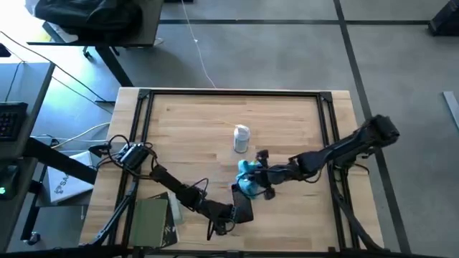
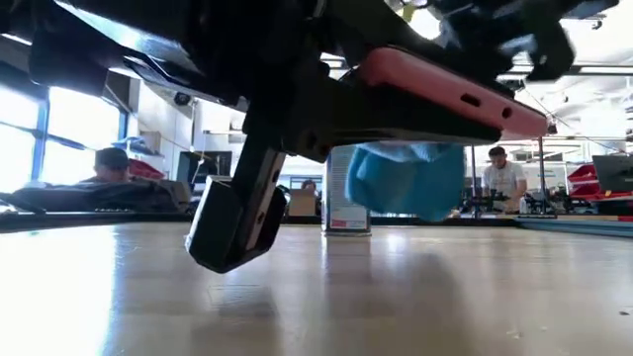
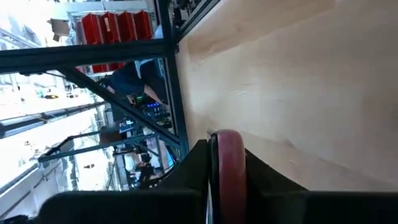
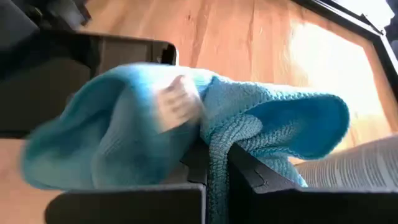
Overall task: Apply microfiber cloth
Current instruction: Wipe the pink cellphone with a blue microfiber cloth
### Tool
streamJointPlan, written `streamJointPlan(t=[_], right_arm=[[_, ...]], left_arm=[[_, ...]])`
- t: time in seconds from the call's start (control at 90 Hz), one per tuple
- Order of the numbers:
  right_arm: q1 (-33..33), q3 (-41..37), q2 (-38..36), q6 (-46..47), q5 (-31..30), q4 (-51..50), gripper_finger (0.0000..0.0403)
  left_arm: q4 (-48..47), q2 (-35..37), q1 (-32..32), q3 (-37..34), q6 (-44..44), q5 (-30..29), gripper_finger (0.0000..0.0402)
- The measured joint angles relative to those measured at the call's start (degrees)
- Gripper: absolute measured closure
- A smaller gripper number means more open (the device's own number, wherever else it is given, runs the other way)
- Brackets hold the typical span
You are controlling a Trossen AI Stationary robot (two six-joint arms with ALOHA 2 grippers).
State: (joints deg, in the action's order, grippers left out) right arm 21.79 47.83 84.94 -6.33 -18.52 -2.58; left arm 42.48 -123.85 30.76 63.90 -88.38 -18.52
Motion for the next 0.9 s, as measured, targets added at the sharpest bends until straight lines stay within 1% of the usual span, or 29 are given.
streamJointPlan(t=[0.122,0.356,0.478,0.689,0.778,0.9], right_arm=[[1.12,0.02,0.97,0.30,3.00,2.54,0.0403],[0.76,0.04,9.31,-0.51,3.73,11.43,0.0403],[0.67,0.04,11.78,-3.64,4.20,18.60,0.0403],[-0.18,0.07,13.40,-10.25,7.41,30.18,0.0403],[-1.35,0.07,13.94,-10.38,9.38,31.96,0.0403],[-2.44,0.11,14.17,-8.83,10.31,30.33,0.0403]], left_arm=[[-0.03,0.00,0.02,0.00,-0.08,0.17,0.0386],[-1.27,-0.09,0.12,-0.11,0.49,0.52,0.0386],[-1.46,-0.09,0.11,-0.13,0.85,1.53,0.0386],[-0.59,-0.09,0.00,-0.04,0.18,1.72,0.0386],[-0.63,-0.07,-0.02,-0.04,-0.11,1.72,0.0386],[-1.04,-0.07,-0.07,-0.04,0.17,1.68,0.0386]])
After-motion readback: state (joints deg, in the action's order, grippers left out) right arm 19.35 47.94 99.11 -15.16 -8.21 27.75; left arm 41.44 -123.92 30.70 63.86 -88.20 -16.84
